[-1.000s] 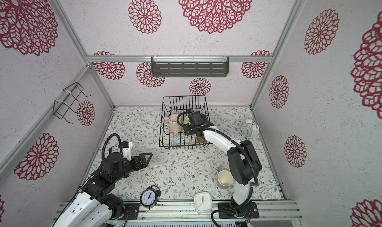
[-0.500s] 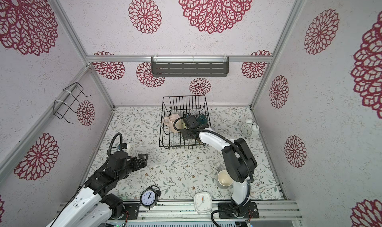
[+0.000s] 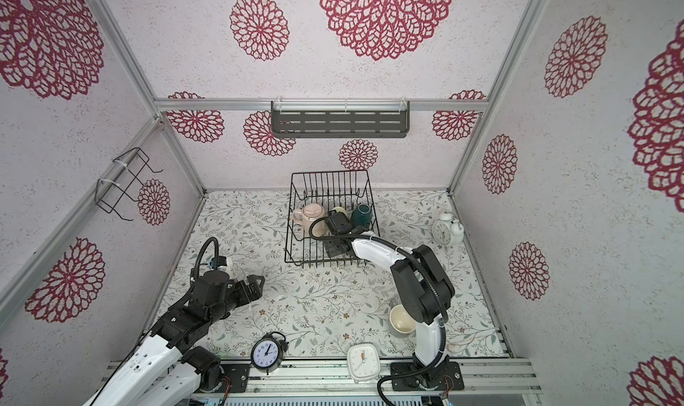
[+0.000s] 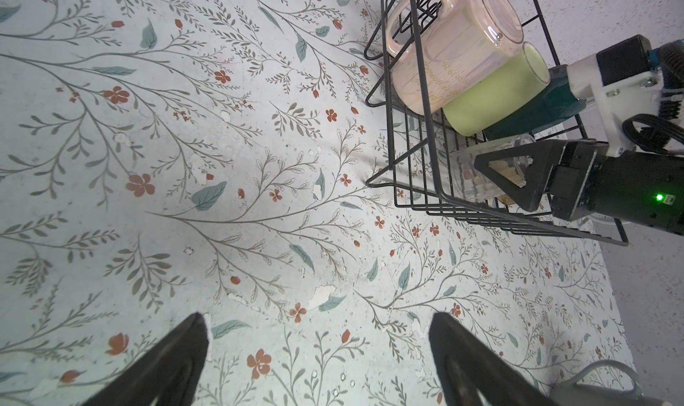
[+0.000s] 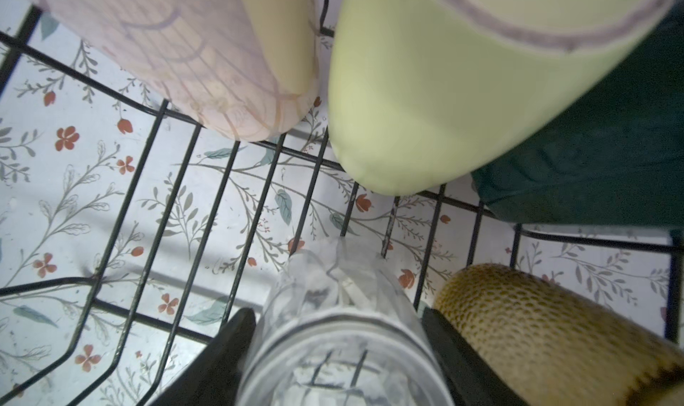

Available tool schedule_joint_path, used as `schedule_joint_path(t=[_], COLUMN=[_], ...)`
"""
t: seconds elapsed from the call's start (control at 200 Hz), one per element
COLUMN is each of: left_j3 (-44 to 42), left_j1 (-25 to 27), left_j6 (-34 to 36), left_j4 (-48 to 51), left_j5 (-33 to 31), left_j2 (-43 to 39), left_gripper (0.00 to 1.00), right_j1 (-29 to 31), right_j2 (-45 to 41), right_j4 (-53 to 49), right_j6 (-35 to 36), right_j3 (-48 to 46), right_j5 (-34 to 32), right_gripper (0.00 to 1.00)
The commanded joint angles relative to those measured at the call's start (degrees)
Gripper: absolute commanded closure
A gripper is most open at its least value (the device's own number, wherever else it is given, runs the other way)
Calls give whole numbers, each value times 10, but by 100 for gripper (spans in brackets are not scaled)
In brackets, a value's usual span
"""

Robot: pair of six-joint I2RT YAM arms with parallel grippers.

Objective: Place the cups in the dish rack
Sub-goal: 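Lower the clear glass into the rack beside the olive-yellow cup, open right gripper, then move the right gripper to the grey-white mug and grasp its rim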

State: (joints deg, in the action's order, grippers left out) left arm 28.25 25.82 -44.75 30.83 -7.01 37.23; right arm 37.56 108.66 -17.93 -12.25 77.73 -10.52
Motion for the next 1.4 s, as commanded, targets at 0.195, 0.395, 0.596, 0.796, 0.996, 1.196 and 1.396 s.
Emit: schedule_joint_path(t=[0.195,0.395,0.596,0.796,0.996,1.196,1.396], left_j3=[18,22,13,0,-2,-6,-12], left_j1=[-4,-4,-3,-3,-2,-1,-1], left_j6=[-9,-14,-33,-60,-74,-85,-84], left_j4=[2,3,-34,-39,-41,-34,-31], left_j5=[-9,0,36,33,46,47,34], left_j2=[-16,-36,-69,-59,-45,-52,-62], left_gripper=[3,3,3,3,3,3,3], right_j1=[2,4,4,-9,-96,-99,-98], right_j2=[-31,-100,-222,-382,-450,-429,-453], right_j4=[-18,-34,-48,-36,-236,-456,-512], right_j6=[-29,-38,-61,-96,-272,-438,-468], right_j3=[18,3,-35,-161,-193,-193,-221], right_j5=[9,12,-96,-164,-68,-41,47], right_gripper=[14,2,1,1,1,2,11])
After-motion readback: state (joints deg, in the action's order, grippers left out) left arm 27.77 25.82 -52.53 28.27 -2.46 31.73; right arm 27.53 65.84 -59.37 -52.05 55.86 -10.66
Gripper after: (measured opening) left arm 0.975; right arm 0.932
